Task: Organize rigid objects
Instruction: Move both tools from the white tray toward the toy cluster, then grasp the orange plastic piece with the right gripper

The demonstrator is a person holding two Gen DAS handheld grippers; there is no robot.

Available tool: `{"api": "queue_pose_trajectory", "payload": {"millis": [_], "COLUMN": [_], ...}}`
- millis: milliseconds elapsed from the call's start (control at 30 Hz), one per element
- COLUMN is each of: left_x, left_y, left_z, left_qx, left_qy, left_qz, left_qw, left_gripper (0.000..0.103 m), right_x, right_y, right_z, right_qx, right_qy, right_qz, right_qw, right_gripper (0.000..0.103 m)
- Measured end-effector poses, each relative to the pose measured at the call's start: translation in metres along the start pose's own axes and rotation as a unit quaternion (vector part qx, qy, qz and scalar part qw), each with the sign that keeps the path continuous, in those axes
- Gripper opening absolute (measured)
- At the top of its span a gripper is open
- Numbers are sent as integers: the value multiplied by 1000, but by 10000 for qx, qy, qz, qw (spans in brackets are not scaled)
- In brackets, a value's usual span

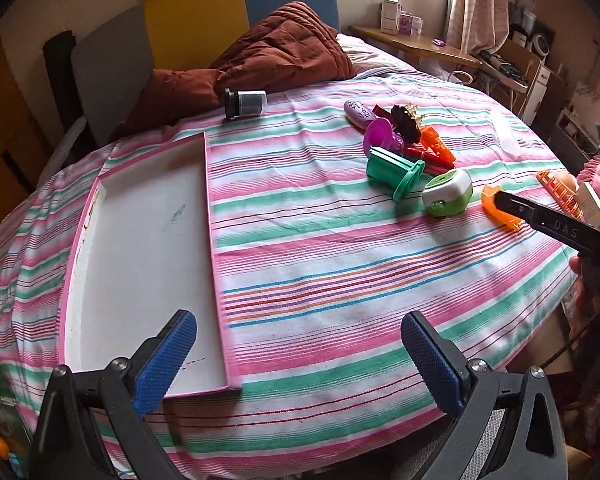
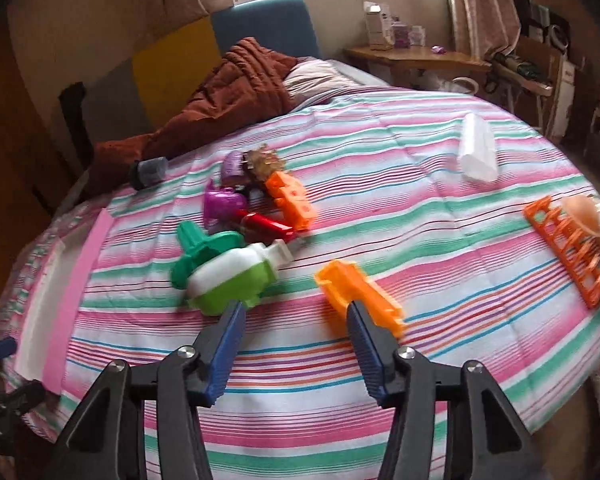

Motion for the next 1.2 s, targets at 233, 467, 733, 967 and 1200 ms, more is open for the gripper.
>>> {"api": "queue_pose_trajectory", "payload": {"millis": [233,467,733,967,1200], "left_x": [2,0,-3,-9,-9], "left_y": [3,3,1,-8,-22], "left_z": [-15,-32,-36,-25,1], "left_qx": [202,594,790,965,311], "left_qy": [-121,15,591,1499,1235], "left_qz": [-14,-116,-236,-236,-89], "left_qw": [9997,9982,9948,9837,9918], "left_gripper": [103,103,103,103,103], "right_x": [-39,-73,-81,-19,-18], "right_y": [-12,-45,-79,-59,-16], "right_z": [-24,-54,-53,-7,36], "right_qx": [-149,173,192,178,592], "right_qy": [41,-134,-428,-126,265], "right_qz": [-368,-307,-103,274,-390], "right_qw": [9992,9993,9988,9994,9971], "right_gripper": [52,51,51,53,53]}}
Point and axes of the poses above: each gripper's, at about its wrist camera, not at the fingertips, and x roughly against the way its jaws point, z to its right, y to its underside, the point moved 2 cm from there along -x, roughly the way its jaws point, and after that the axes turned 4 degrees about -y, right-handed, at the moved point
